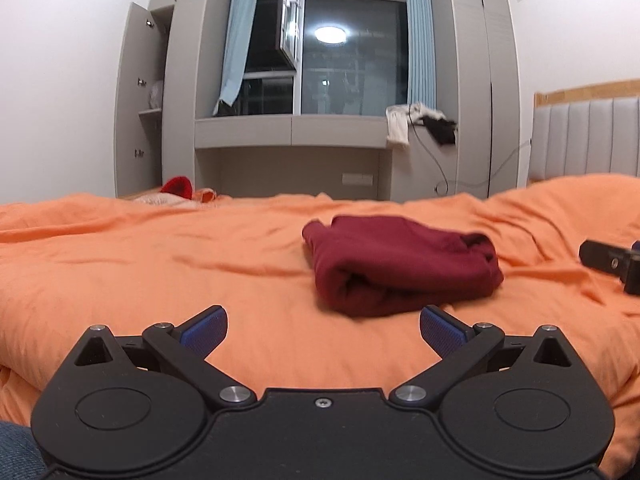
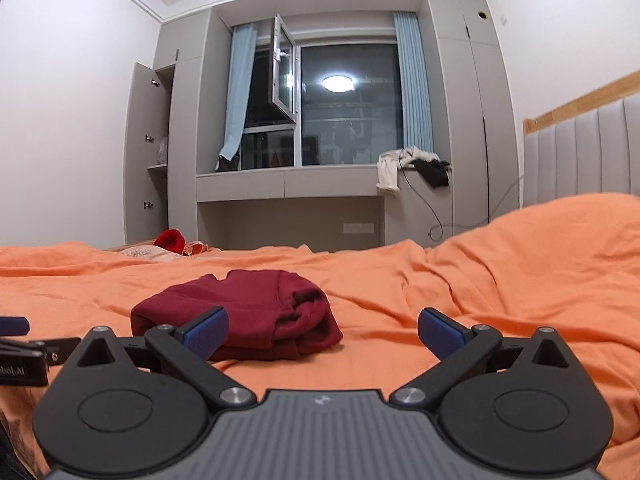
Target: Fold small clothes
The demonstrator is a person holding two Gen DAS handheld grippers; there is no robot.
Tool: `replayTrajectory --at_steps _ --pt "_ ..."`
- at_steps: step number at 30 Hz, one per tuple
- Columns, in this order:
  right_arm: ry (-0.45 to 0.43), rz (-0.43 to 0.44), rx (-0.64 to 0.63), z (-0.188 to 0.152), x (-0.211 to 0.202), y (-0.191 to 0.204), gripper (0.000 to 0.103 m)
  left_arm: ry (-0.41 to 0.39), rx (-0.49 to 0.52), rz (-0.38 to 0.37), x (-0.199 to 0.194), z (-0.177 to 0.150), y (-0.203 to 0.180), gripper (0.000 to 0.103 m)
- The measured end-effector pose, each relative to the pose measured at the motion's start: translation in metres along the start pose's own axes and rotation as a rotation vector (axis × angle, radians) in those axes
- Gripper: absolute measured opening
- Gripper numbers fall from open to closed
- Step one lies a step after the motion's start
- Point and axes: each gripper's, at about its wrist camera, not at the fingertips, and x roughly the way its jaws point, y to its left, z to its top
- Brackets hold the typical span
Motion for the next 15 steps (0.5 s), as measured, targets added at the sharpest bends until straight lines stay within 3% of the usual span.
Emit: replayTrajectory --at_steps 15 --pt "0.056 0.016 -0.001 -0.0082 0.0027 0.0022 0.103 0.008 -0.014 0.005 0.0009 0.0006 -0.001 0.102"
